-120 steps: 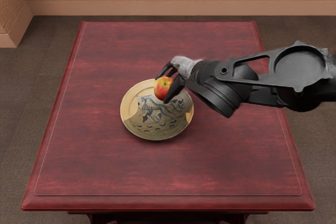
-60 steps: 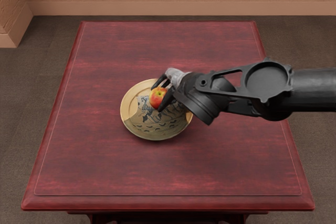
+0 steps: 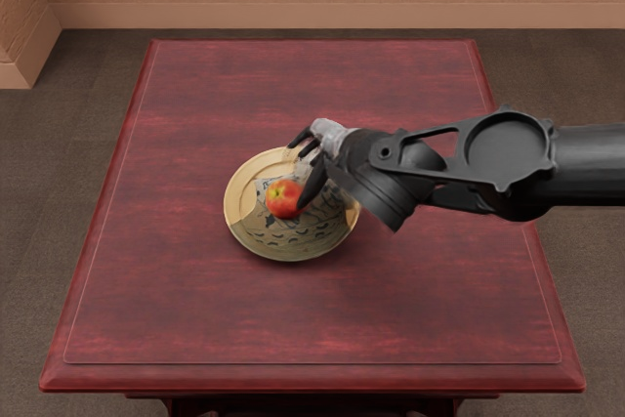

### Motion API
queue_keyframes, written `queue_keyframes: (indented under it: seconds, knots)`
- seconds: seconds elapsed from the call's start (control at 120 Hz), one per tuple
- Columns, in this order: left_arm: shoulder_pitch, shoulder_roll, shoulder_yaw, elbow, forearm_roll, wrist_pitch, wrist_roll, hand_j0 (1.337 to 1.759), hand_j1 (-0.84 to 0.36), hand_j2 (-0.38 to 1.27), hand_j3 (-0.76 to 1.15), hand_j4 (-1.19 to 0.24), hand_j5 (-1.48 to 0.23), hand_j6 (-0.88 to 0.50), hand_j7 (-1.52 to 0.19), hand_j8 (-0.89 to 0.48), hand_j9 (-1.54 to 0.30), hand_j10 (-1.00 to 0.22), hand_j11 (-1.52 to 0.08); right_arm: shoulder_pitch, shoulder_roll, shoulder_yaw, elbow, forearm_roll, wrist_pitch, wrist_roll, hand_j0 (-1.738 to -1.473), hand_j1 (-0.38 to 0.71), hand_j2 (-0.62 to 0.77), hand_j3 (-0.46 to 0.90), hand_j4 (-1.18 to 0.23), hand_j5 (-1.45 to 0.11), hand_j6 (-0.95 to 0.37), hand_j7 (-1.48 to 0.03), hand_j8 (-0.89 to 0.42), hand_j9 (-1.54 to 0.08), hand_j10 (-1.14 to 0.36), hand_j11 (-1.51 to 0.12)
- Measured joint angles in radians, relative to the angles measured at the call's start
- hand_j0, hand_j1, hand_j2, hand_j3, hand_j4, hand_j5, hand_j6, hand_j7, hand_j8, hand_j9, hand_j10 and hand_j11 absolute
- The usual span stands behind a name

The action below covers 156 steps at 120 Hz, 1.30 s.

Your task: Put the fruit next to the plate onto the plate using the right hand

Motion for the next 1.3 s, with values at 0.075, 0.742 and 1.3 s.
queue_keyframes:
  seconds: [0.075,0.742,1.3]
  knots:
    - [0.0,0.0,0.0,0.0,0.0,0.0,0.0,1.658,0.07,0.05,0.0,-0.23,-0.3,-0.23,-0.3,-0.23,-0.3,-0.23,-0.3,0.016,-0.037,0.0,0.023,0.0,0.0,0.0,-1.658,-0.01,-0.04,0.0,-0.29,-0.39,-0.27,-0.38,-0.28,-0.39,-0.29,-0.39]
    - [0.0,0.0,0.0,0.0,0.0,0.0,0.0,1.658,0.07,0.05,0.0,-0.23,-0.3,-0.23,-0.3,-0.23,-0.3,-0.23,-0.3,0.007,-0.584,0.126,0.039,0.282,0.818,0.111,-1.658,-0.28,-0.01,0.0,-0.06,-0.08,-0.06,-0.08,-0.06,-0.08,-0.06,-0.08]
    - [0.0,0.0,0.0,0.0,0.0,0.0,0.0,1.658,0.07,0.05,0.0,-0.23,-0.3,-0.23,-0.3,-0.23,-0.3,-0.23,-0.3,-0.301,-0.781,0.301,-0.224,0.387,1.219,0.428,-1.658,-0.29,-0.01,0.0,-0.05,-0.07,-0.05,-0.07,-0.05,-0.07,-0.05,-0.07]
